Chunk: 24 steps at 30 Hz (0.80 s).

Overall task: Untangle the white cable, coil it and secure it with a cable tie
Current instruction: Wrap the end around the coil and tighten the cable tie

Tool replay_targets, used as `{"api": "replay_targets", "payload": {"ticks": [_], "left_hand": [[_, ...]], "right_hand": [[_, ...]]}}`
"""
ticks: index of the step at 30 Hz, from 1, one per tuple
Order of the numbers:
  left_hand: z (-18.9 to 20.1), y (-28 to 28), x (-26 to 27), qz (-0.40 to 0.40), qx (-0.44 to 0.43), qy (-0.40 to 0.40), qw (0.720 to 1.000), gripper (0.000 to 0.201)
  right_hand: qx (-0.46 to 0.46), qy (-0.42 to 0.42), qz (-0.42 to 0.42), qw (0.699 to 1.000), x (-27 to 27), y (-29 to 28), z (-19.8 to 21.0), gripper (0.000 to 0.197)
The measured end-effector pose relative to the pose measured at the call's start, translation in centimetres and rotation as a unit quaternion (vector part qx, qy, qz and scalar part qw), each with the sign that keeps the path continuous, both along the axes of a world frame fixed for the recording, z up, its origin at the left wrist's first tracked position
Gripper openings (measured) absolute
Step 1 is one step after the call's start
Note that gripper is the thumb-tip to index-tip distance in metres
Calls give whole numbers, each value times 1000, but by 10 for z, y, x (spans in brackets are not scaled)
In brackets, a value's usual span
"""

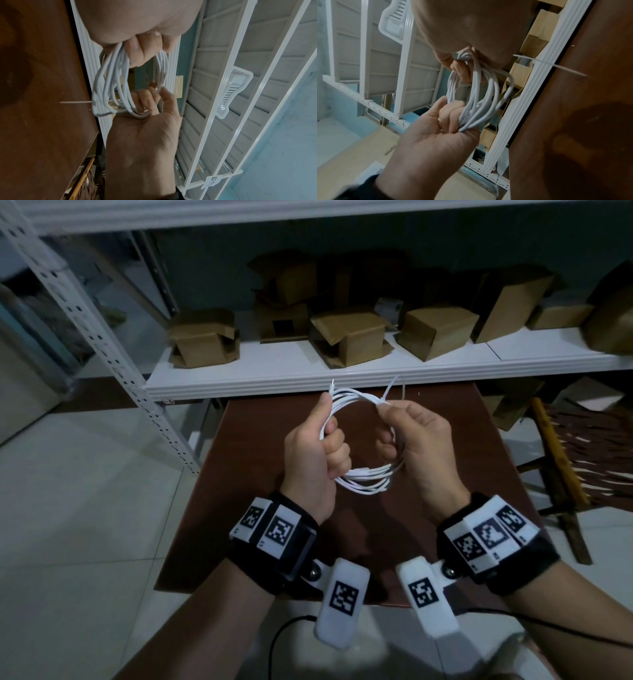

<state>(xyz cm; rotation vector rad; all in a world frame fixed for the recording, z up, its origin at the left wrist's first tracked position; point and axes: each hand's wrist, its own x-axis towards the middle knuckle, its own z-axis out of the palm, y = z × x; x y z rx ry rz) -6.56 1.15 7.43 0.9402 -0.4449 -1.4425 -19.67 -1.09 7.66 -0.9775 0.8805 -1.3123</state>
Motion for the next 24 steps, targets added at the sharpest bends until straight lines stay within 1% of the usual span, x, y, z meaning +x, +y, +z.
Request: {"api": "replay_targets", "payload": {"ticks": [2,6,18,21,24], "left_hand": [[-1,0,-1,0,2,1,1000,46],[-3,1,-5,-5,5,12,1000,46],[-5,2,-14,3,26,21,999,46],[-5,3,-15,4,27,19,999,46],[-4,4,-14,6,30,16,999,47]], "right_hand": [[14,-14,-17,1000,0,-1,-1,7],[35,-41,-22,998,1,-4,-3,11],[-3,37,-71,997,2,-3,-4,8],[4,39,-69,997,3,-2,-4,11],[10,33,-57,998,2,0,-2,10]]}}
